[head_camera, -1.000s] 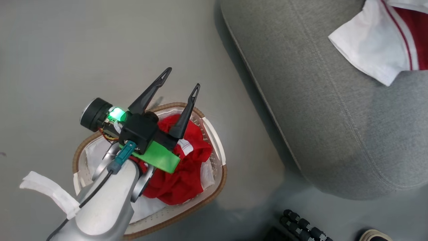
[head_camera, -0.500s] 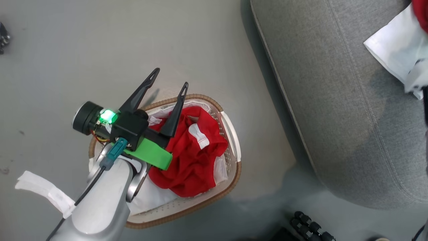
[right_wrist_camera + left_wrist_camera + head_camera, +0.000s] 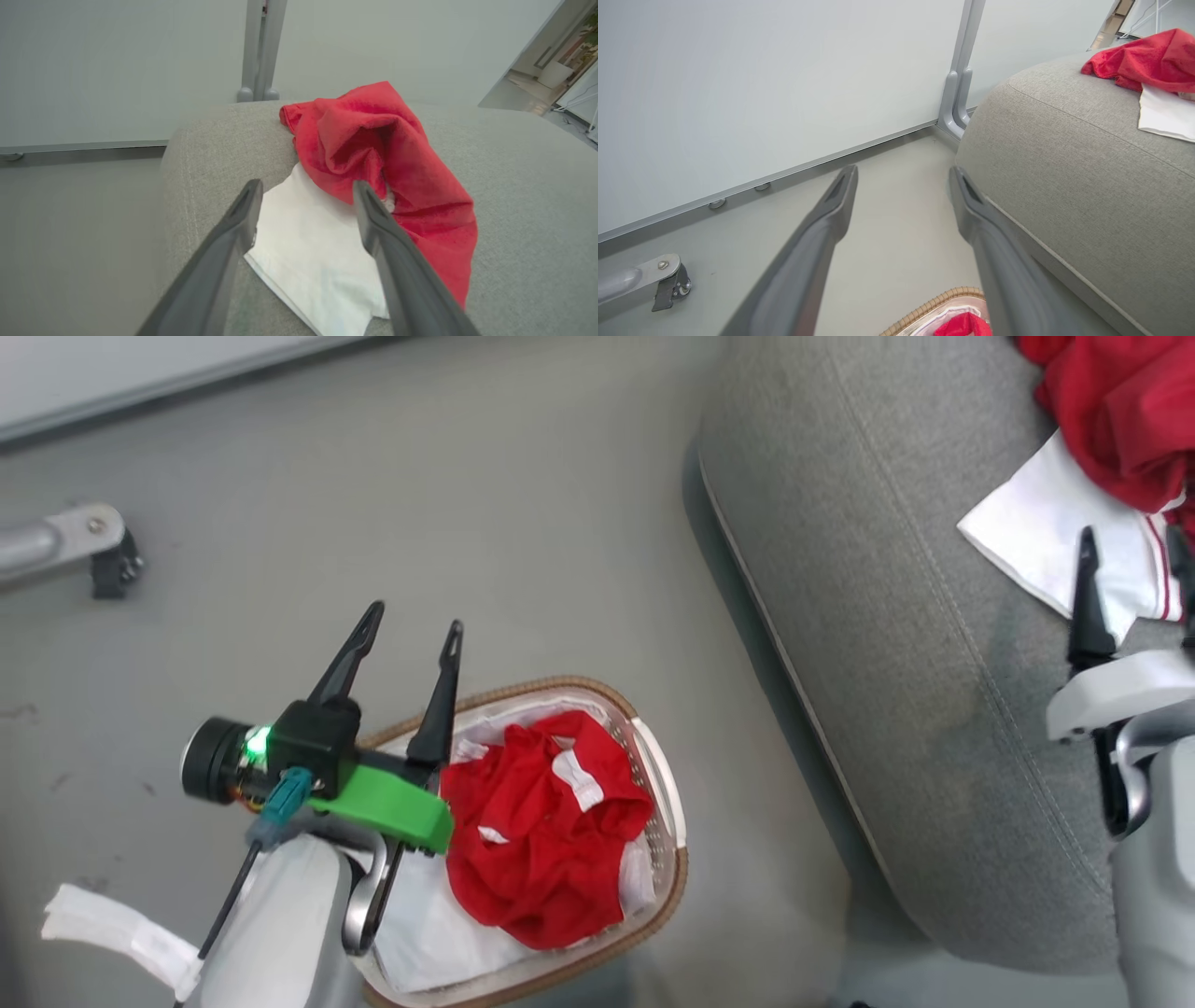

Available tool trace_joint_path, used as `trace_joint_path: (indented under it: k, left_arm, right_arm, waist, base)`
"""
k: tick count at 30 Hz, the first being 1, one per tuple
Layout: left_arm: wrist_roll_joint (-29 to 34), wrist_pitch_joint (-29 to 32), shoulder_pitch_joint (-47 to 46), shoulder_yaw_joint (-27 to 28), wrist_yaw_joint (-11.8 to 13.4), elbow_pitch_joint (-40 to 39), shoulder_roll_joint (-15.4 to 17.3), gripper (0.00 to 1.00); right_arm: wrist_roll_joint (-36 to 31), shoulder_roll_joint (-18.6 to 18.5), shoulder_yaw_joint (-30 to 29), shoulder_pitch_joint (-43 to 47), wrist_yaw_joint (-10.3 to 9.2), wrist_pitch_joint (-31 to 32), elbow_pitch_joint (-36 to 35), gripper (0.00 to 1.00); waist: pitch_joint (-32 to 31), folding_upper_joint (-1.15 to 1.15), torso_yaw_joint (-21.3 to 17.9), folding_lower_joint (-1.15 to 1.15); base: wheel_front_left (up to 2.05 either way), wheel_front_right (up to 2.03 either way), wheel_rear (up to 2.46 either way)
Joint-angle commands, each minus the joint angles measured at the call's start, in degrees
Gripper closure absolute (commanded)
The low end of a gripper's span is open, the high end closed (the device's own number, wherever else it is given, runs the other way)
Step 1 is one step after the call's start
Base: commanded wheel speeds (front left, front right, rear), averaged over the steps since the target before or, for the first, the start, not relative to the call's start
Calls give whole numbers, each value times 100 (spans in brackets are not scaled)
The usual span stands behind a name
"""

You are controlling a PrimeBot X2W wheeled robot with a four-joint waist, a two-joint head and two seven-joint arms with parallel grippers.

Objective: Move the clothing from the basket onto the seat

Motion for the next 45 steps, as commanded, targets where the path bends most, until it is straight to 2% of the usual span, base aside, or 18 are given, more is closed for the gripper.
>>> trace_joint_path:
  k: [1,11,21,34,45]
  left_arm:
    - [30,3,166,115,35,24,-40,0]
    - [95,3,779,1076,146,265,-297,0]
    - [140,3,1240,1848,100,572,-415,0]
    - [245,3,1993,2080,-11,624,-473,0]
    - [80,3,2290,1818,-49,478,-475,0]
  right_arm:
    - [71,8,94,149,-6,-1,-116,0]
    - [367,325,785,719,-7,-2,-790,0]
    - [630,530,1216,1274,-7,-2,-712,0]
    - [820,581,1494,2009,-6,-2,-520,0]
    - [922,586,1518,2188,-6,-2,-543,0]
  waist:
    - [-503,0,292,0]
    - [-1173,0,958,0]
    - [-1640,0,1310,0]
    - [-2214,0,1332,0]
    - [-2260,0,1267,0]
  base:
    - [0,0,0]
    - [0,0,0]
    - [0,0,0]
    - [0,0,0]
    - [0,0,0]
